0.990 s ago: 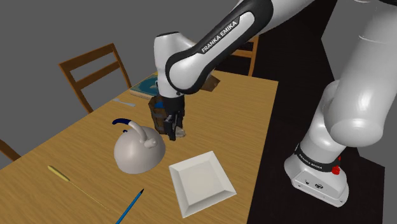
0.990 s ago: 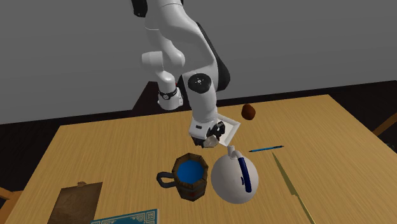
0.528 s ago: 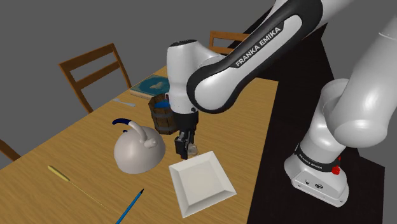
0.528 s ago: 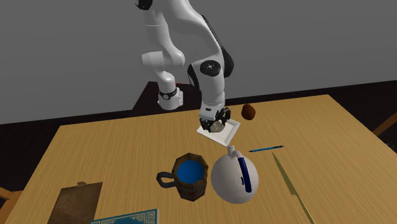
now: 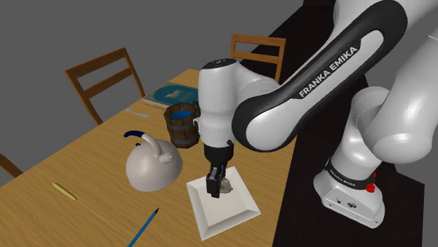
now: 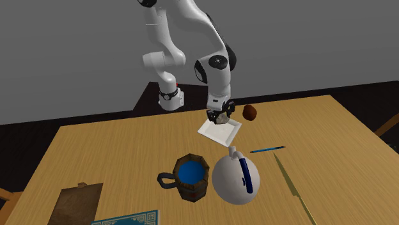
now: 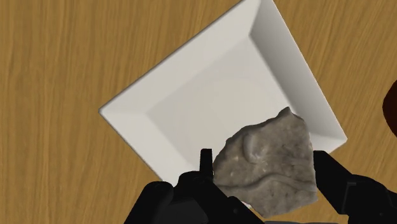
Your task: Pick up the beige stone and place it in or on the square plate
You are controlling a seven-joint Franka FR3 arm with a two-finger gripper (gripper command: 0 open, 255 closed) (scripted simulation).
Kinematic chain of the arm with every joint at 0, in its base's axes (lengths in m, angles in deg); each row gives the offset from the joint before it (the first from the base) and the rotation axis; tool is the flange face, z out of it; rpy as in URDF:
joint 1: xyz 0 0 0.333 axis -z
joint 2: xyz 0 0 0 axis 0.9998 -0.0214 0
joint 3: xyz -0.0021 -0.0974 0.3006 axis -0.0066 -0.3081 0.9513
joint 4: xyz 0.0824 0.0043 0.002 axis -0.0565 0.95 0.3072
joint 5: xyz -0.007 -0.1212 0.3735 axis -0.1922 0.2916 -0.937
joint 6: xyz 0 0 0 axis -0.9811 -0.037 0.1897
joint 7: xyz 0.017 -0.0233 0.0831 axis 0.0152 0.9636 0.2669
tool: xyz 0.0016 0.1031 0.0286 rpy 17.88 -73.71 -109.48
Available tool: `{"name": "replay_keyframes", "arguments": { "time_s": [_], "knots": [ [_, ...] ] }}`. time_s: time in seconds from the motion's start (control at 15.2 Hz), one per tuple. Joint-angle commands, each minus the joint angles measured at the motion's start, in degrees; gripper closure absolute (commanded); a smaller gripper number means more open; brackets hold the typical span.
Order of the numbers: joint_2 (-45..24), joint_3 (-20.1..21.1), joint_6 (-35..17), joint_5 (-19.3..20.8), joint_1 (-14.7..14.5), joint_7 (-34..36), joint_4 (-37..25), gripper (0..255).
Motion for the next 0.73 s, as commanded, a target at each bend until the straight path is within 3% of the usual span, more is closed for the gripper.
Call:
{"name": "replay_keyframes", "arguments": {
  "time_s": [0.0,0.66],
  "knots": [
    [-1.29,0.31,-1.82,0.06,-0.01,0.07,0.52,255],
    [-8.18,1.18,-10.18,1.34,0.24,0.3,2.17,255]
  ]
}}
